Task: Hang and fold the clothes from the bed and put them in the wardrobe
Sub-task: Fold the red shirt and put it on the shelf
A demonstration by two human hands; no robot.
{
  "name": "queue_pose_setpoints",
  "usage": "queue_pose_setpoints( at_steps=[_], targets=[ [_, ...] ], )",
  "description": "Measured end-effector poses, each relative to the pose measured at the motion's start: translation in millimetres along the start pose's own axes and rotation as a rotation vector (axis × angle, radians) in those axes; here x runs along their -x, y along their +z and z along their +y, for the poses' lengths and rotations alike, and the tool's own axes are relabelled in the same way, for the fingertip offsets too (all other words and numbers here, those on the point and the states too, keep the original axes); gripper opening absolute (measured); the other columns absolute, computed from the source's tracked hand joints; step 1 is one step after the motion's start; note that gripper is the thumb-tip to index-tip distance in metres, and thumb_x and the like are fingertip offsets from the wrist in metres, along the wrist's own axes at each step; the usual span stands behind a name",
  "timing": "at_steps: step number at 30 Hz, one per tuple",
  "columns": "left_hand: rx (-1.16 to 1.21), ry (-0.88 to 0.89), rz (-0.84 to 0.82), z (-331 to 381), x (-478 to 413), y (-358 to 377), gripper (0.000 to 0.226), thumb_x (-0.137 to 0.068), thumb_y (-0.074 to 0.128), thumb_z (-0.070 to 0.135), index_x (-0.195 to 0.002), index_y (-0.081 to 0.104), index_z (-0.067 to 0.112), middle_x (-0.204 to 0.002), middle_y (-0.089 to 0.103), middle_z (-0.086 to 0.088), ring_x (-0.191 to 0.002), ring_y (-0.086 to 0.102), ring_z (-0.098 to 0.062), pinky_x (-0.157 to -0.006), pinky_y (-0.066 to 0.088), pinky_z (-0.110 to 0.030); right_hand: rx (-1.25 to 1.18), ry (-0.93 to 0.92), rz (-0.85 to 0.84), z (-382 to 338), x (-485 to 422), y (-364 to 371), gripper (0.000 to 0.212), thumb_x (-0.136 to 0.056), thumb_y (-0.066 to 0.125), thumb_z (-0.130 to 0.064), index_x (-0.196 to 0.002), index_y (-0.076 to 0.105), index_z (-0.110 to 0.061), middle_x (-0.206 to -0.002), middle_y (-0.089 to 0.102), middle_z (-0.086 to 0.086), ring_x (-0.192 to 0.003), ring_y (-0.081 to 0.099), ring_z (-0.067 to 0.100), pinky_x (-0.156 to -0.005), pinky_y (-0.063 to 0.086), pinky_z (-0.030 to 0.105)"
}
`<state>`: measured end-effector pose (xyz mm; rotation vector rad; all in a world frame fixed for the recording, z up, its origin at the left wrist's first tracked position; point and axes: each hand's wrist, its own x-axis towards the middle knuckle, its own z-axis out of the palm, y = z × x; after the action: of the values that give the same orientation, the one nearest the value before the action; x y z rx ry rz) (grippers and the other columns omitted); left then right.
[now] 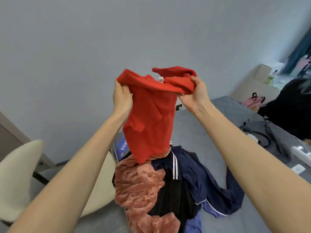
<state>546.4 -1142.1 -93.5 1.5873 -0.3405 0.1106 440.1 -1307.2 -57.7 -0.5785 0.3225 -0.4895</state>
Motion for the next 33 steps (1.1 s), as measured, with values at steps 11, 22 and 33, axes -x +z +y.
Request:
queue_pose_setpoints(
  at_steps=[11, 22, 33],
  targets=[
    [-0.611, -0.09, -0.484, -111.0, 174.7, 48.3, 0.056, -0.069, 0.07, 0.049, -0.107, 0.037, 0.025, -0.097, 0.06, 0.007, -0.089, 0.057, -0.018, -0.069, 0.043, -0.027, 0.708, -0.09, 0.598, 22.6, 54.5, -221.5, 0.028, -0.093, 0.04, -0.002, -0.074, 0.03, -0.019, -0.087, 0.043, 0.009, -0.069, 0.042, 0.014, -0.064, 0.039, 0.032],
    [-0.996, -0.173, -1.112, -230.6, 484.2, 56.4, 0.066, -0.077, 0.047, -0.004, -0.14, 0.028, 0.002, -0.135, 0.043, -0.016, -0.125, 0.044, -0.034, -0.098, 0.037, -0.043, 1.004, 0.049, 0.923, 85.5, 264.7, -506.6, 0.017, -0.096, 0.043, -0.005, -0.086, 0.036, -0.017, -0.073, 0.039, -0.004, -0.084, 0.042, 0.018, -0.068, 0.03, 0.025],
    [-0.884, -0.237, -1.658, -271.1, 716.6, 105.6, 0.07, -0.081, 0.041, -0.008, -0.147, 0.023, 0.004, -0.146, 0.033, -0.018, -0.133, 0.036, -0.032, -0.109, 0.026, -0.034, 0.955, 0.037, 1.307, 72.4, 447.3, -660.5, 0.02, -0.094, 0.04, 0.002, -0.102, 0.049, -0.014, -0.098, 0.055, 0.007, -0.09, 0.05, 0.016, -0.073, 0.033, 0.018]
  ],
)
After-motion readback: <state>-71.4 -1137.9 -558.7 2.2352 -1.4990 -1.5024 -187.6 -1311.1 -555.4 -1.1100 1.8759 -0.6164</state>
